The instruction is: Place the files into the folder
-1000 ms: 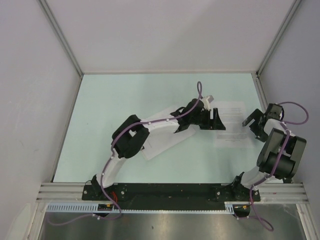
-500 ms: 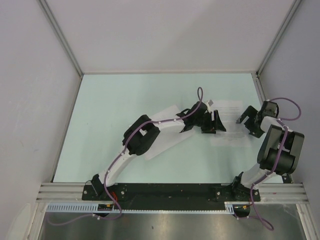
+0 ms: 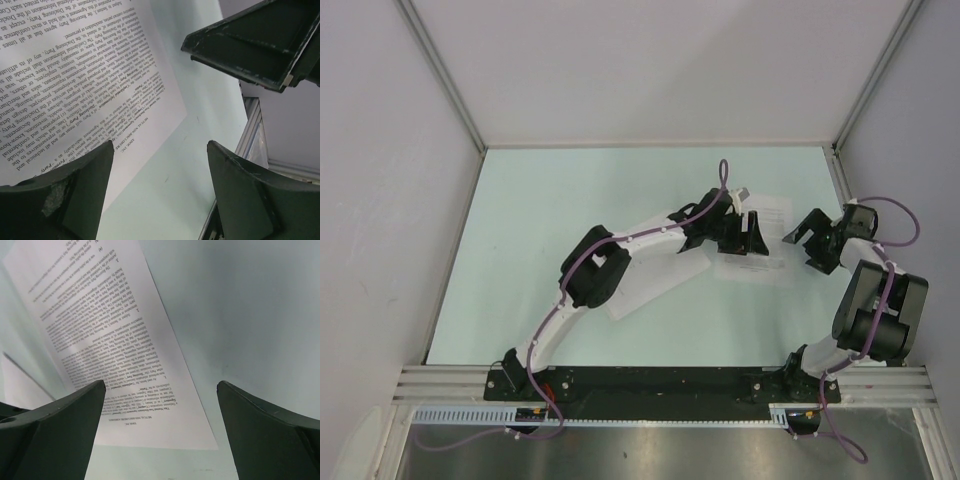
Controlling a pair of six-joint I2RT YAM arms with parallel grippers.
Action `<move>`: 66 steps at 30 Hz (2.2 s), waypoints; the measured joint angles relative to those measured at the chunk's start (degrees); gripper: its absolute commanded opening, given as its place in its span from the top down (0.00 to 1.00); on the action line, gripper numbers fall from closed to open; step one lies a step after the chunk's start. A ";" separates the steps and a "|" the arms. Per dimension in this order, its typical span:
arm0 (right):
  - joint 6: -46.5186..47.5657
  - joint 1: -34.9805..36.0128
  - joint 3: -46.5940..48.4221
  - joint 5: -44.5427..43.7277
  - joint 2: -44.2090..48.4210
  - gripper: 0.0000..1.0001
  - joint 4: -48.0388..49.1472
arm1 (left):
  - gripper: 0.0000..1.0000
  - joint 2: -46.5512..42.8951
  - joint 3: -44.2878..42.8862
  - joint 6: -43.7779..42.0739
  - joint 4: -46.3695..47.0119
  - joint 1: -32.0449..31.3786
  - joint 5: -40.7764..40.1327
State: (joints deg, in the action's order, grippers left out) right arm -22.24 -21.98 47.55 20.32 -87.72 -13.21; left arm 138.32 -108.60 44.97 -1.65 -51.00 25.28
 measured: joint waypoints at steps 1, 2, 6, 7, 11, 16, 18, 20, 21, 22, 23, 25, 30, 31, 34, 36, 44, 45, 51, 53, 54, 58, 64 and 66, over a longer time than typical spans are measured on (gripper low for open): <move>0.28 0.52 0.02 -0.76 0.07 0.00 -0.11 | 0.20 0.00 -0.24 -0.07 -0.31 -0.02 -0.07; 0.52 1.42 0.02 -1.77 0.04 0.00 -0.48 | 0.21 0.00 -0.37 -0.15 -0.68 -0.02 -0.28; 2.08 5.42 0.02 -4.46 -0.07 0.01 -2.60 | 0.22 0.00 -0.63 -0.02 -2.86 0.17 -2.01; 2.43 5.88 0.02 -4.74 -0.17 0.01 -2.89 | 0.22 0.02 -0.63 0.07 -3.08 0.31 -2.43; 3.23 6.25 0.02 -6.14 -0.94 0.02 -3.21 | 0.22 0.42 -0.63 1.11 -3.96 1.18 -3.43; 5.01 7.82 0.42 -8.11 -1.95 0.02 -3.26 | 0.22 1.46 -0.61 3.10 -5.33 1.75 -4.17; 5.57 8.66 0.83 -8.13 -2.43 0.02 -3.10 | 0.22 1.60 -0.61 4.13 -5.35 1.97 -4.15; 5.79 9.20 1.11 -7.45 -2.84 0.01 -2.69 | 0.22 1.60 -0.55 4.76 -5.27 2.01 -4.15; 5.81 9.42 1.18 -7.02 -3.02 0.01 -2.45 | 0.22 1.60 -0.44 5.11 -5.16 2.03 -4.15; 5.81 9.55 1.22 -6.36 -3.17 0.02 -2.16 | 0.22 1.60 -0.26 5.46 -4.94 2.05 -4.15; 5.81 9.64 1.25 -5.73 -3.28 0.02 -1.90 | 0.22 1.60 -0.13 5.68 -4.76 2.08 -4.13; 5.73 9.70 1.25 -3.61 -3.48 0.01 -1.31 | 0.22 1.60 0.13 6.27 -4.28 2.16 -4.04; 5.14 9.77 1.18 1.29 -3.50 0.00 -1.51 | 0.22 1.60 0.83 7.54 -2.97 2.40 -3.48; 4.87 9.75 1.09 2.64 -3.50 0.00 -1.60 | 0.22 1.60 0.94 7.58 -2.78 2.47 -3.21; 4.17 9.22 0.79 5.90 -3.50 0.00 -1.55 | 0.22 1.60 1.36 7.67 -2.10 2.73 -2.47; 3.34 8.31 0.11 8.26 -3.50 0.00 -0.44 | 0.22 1.60 1.81 7.82 -1.38 2.93 -2.01; -1.11 4.94 -2.03 17.90 -5.42 0.00 7.82 | 0.22 1.60 2.43 8.09 -0.09 3.52 -0.52; -1.68 4.92 -2.03 18.93 -6.12 0.00 9.42 | 0.22 1.60 2.43 8.07 -0.04 3.58 -0.39; -2.60 4.09 -2.12 21.90 -7.74 0.00 15.65 | 0.22 1.60 2.45 7.98 -0.11 3.91 0.68; -2.43 3.28 -2.12 22.56 -8.41 0.00 17.27 | 0.22 1.60 2.43 7.91 -0.24 3.98 0.90; -2.05 2.91 -2.10 22.84 -8.94 0.00 18.01 | 0.22 1.60 2.43 7.82 -0.28 4.04 1.03; -0.66 2.29 -1.90 24.52 -11.28 0.00 19.89 | 0.22 1.62 2.43 7.52 -0.39 4.22 1.62; 0.39 2.54 0.13 27.89 -14.64 0.00 23.17 | 0.22 1.64 2.43 7.43 -0.63 4.44 2.38; 1.14 2.64 0.94 28.20 -15.39 0.00 23.43 | 0.22 1.66 2.43 7.41 -0.66 4.50 2.56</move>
State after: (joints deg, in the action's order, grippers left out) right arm -21.10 -19.33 48.49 48.51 -103.11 10.22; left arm 139.98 -106.17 52.38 -2.31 -46.50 27.83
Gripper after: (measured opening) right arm 0.994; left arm 0.781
